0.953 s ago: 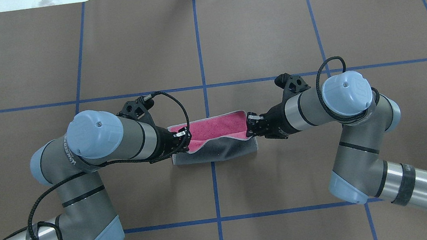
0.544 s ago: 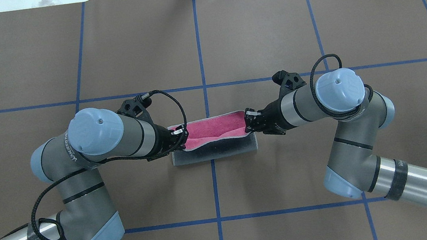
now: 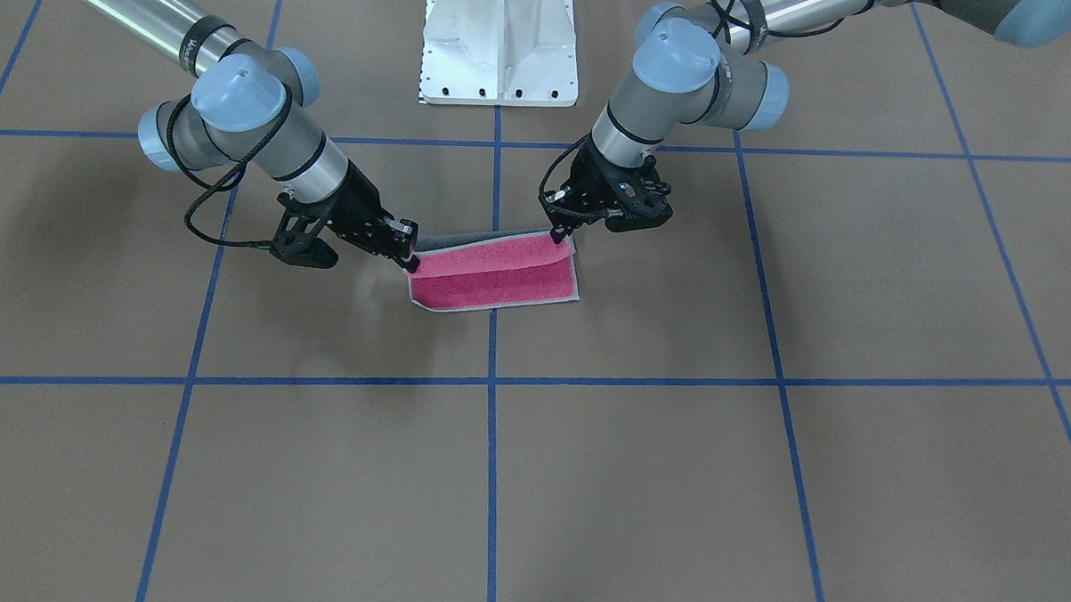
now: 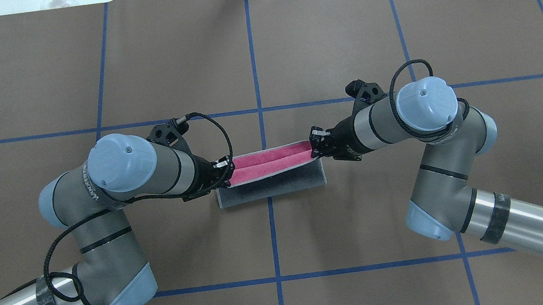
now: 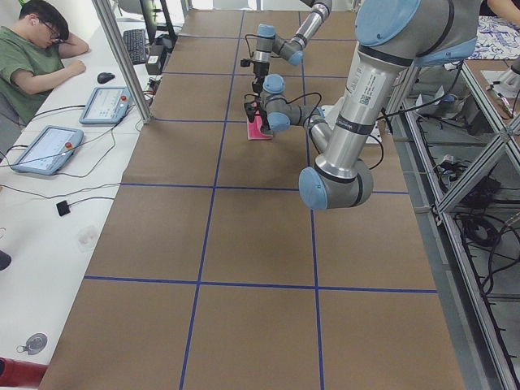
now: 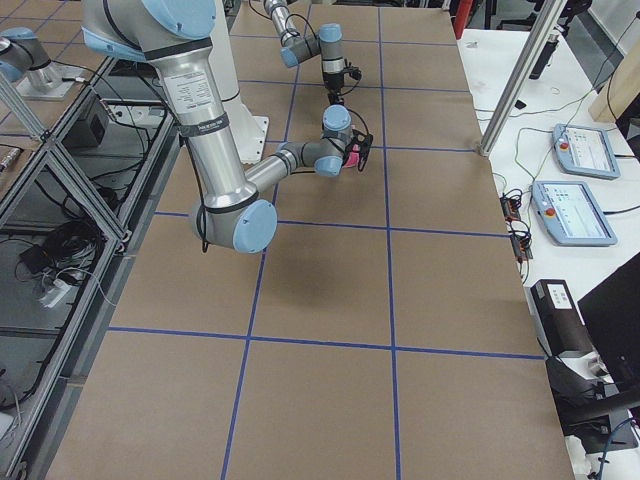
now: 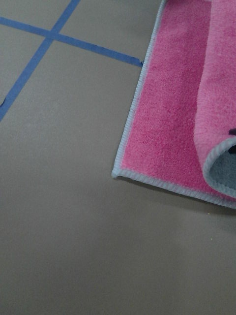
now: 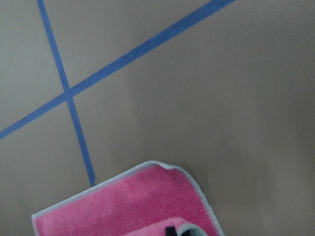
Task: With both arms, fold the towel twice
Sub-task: 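Lay the folded half down with both grippers, grey side up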
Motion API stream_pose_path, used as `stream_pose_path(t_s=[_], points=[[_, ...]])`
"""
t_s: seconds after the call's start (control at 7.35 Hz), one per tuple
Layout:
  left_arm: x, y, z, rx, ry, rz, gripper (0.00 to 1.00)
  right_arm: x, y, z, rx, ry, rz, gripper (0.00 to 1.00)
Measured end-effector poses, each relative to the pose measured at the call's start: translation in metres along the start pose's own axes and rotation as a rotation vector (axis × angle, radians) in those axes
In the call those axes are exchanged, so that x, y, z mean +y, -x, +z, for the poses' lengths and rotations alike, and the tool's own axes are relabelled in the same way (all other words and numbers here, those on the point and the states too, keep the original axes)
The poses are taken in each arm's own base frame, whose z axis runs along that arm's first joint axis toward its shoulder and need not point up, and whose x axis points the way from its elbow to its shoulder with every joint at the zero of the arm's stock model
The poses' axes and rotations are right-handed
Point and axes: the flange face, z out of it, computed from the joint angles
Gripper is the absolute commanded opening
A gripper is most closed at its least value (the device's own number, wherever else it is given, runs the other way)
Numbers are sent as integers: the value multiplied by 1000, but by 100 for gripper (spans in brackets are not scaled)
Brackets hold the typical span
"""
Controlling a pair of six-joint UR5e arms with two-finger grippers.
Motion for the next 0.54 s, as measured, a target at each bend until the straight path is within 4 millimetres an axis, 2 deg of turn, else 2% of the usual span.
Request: stream_pose_path(t_s=[0.54], points=[[-5,5,8,-17,-5,-8,0,-4,0,8,12,-2,5,0]])
